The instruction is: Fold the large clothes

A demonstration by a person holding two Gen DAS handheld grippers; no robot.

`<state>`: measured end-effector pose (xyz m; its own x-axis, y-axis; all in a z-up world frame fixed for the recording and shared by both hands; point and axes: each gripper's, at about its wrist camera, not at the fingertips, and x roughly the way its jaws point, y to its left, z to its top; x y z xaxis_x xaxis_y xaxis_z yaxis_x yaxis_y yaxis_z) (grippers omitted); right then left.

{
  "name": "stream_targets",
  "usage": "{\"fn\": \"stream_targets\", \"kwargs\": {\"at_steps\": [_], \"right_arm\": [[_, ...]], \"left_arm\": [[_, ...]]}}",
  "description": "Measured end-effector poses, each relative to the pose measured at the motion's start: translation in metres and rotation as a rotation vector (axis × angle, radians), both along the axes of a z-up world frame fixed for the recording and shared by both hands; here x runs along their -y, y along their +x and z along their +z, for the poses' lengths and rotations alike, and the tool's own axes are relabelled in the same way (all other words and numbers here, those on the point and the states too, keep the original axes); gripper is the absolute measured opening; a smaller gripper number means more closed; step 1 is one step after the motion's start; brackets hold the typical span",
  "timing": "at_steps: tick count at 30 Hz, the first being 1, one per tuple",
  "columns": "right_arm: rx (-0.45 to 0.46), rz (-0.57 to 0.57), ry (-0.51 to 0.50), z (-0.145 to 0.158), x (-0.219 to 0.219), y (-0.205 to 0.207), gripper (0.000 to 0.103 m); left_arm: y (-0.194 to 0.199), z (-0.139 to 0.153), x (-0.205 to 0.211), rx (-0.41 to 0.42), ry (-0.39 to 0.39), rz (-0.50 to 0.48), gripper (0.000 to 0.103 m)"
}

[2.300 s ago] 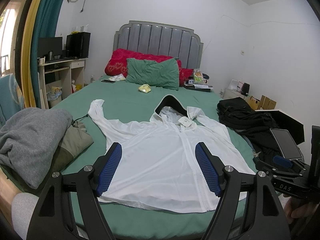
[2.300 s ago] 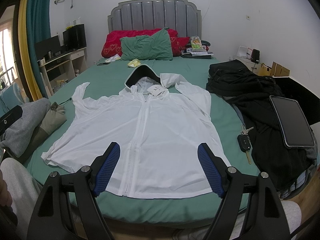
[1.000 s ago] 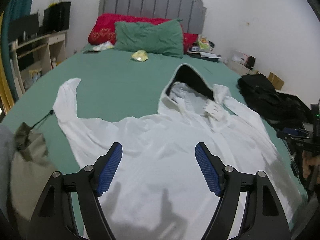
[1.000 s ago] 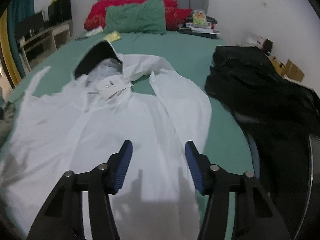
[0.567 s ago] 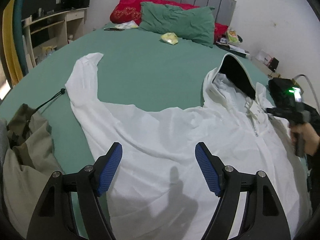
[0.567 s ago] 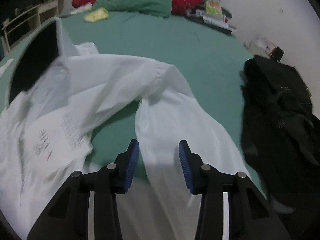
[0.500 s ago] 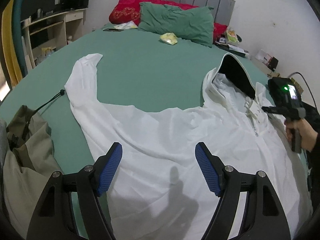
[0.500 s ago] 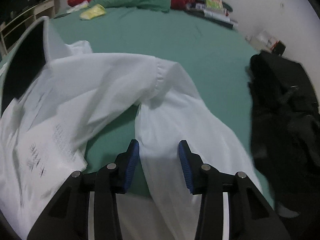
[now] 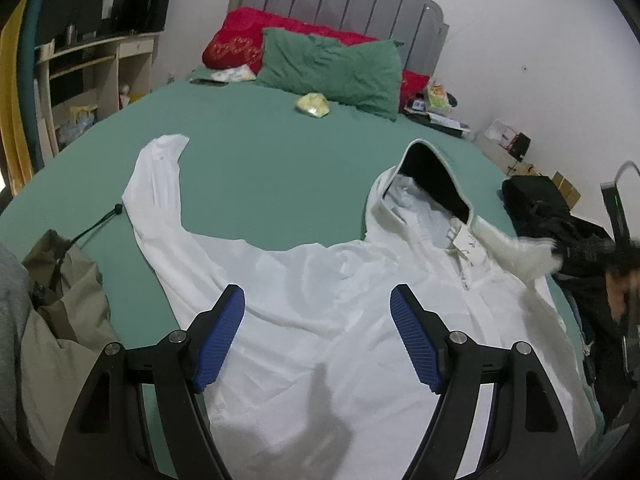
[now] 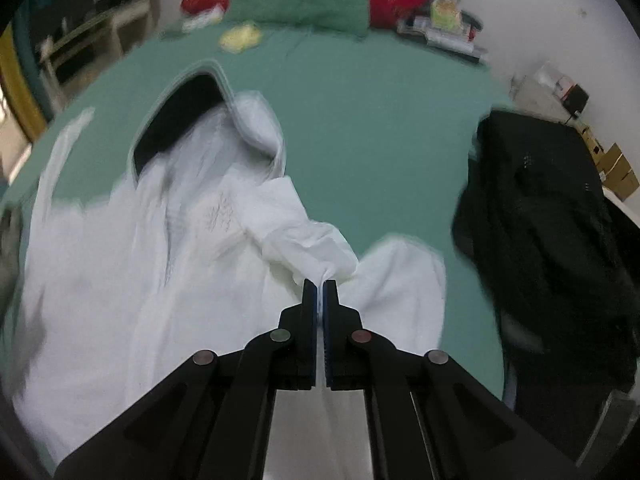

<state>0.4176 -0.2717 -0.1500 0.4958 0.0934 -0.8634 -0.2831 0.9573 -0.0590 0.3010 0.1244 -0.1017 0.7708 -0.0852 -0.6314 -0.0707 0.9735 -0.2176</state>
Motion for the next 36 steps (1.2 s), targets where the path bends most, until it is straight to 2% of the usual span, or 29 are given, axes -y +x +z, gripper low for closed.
{"fn": "stream_targets", "kwargs": {"at_steps": [2,3,5,7,8,14,17,18,20,21,22,24,27,30,32,36], "right_arm": [[-0.096,0.024,-0.044,-0.027,0.003,-0.027,0.003],[-0.127,0.033,-0.068,-0.034,0.005,-0.027,0.004],[-0.167,0.031,-0.105,-0.053,0.007,-0.041,0.013],[-0.133,0.029,-0.12,-0.056,0.003,-0.05,0.04],[-0.094,0.039,-0.125,-0.052,-0.004,-0.054,0.043],[0.058,0.055,-0.129,-0.038,-0.051,-0.026,0.046],[0.076,0.012,-0.116,-0.049,-0.076,0.0,0.046],[0.068,0.003,-0.114,-0.052,-0.082,0.025,0.046],[0.051,-0.021,-0.141,-0.071,-0.088,0.043,0.043],[0.057,-0.034,-0.15,-0.072,-0.089,0.048,0.016],[0.061,-0.053,-0.158,-0.07,-0.088,0.049,0.001],[0.136,-0.123,-0.154,-0.055,-0.084,0.045,0.001],[0.268,-0.167,-0.079,-0.014,-0.088,0.03,0.001],[0.371,-0.099,0.047,0.02,-0.116,0.017,0.001],[0.409,-0.01,0.089,0.036,-0.151,0.008,0.001],[0.408,0.133,0.115,0.032,-0.204,-0.002,0.001]], "left_arm": [[-0.004,0.001,0.0,-0.002,0.0,0.0,0.079],[-0.005,0.001,0.0,-0.005,-0.004,0.002,0.079],[-0.006,0.001,-0.002,-0.011,-0.012,0.007,0.079],[-0.007,0.0,-0.005,-0.016,-0.021,0.015,0.079],[-0.007,0.0,-0.007,-0.016,-0.025,0.017,0.079],[-0.003,-0.005,-0.016,-0.038,-0.04,0.041,0.079],[0.001,-0.006,-0.021,-0.041,-0.041,0.047,0.079],[0.003,-0.007,-0.023,-0.045,-0.038,0.051,0.079],[0.006,-0.008,-0.025,-0.049,-0.037,0.049,0.079],[0.008,-0.009,-0.026,-0.056,-0.035,0.046,0.079],[0.01,-0.009,-0.027,-0.065,-0.031,0.043,0.079],[0.011,-0.008,-0.029,-0.068,-0.023,0.042,0.079],[0.007,-0.005,-0.034,-0.057,-0.013,0.055,0.079],[0.001,-0.003,-0.044,-0.049,-0.011,0.079,0.079],[-0.003,0.0,-0.051,-0.044,-0.027,0.095,0.079],[-0.013,0.007,-0.061,-0.01,-0.022,0.121,0.079]]}}
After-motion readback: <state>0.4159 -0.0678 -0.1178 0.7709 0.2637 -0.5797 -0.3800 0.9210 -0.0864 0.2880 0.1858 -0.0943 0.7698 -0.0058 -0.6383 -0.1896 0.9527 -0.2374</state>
